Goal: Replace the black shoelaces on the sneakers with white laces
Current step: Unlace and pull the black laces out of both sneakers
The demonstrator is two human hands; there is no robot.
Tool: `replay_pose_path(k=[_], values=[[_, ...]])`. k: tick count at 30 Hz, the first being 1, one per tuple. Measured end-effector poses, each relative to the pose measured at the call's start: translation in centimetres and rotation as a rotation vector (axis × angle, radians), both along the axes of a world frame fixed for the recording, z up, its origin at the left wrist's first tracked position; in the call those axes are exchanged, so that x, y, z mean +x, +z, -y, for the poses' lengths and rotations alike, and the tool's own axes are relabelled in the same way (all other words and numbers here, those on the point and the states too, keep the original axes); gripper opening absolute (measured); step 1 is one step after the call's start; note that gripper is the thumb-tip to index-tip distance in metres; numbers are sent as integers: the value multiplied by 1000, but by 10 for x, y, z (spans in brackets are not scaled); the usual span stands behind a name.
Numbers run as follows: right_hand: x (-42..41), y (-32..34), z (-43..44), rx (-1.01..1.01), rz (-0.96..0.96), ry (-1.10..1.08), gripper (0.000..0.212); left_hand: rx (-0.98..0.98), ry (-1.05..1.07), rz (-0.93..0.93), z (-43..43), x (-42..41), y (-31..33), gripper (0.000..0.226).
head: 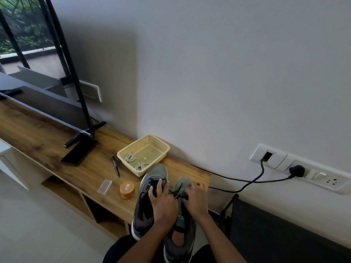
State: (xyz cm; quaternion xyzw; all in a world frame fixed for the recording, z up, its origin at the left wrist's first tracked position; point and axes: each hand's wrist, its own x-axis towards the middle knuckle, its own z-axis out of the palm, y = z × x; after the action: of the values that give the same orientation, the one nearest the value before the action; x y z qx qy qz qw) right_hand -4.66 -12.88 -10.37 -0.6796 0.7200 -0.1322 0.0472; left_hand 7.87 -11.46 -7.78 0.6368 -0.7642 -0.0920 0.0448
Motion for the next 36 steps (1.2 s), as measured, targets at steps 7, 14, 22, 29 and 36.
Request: replay_pose_path(k=[7, 14, 22, 29, 36], values=[[0, 3, 2, -46, -123, -31, 17, 2, 22, 11, 0, 0, 0, 40], [-46, -2, -17, -1, 261, -699, 15, 20, 35, -7, 0, 3, 0, 41], [-46, 3, -9, 19, 421, -712, 21, -3, 17, -20, 0, 6, -2, 41], [-3, 20, 4, 14, 110, -109, 19, -51, -3, -14, 1, 4, -2, 40], [7, 5, -1, 10, -73, 20, 21, -66, 17, -28, -4, 3, -1, 35]])
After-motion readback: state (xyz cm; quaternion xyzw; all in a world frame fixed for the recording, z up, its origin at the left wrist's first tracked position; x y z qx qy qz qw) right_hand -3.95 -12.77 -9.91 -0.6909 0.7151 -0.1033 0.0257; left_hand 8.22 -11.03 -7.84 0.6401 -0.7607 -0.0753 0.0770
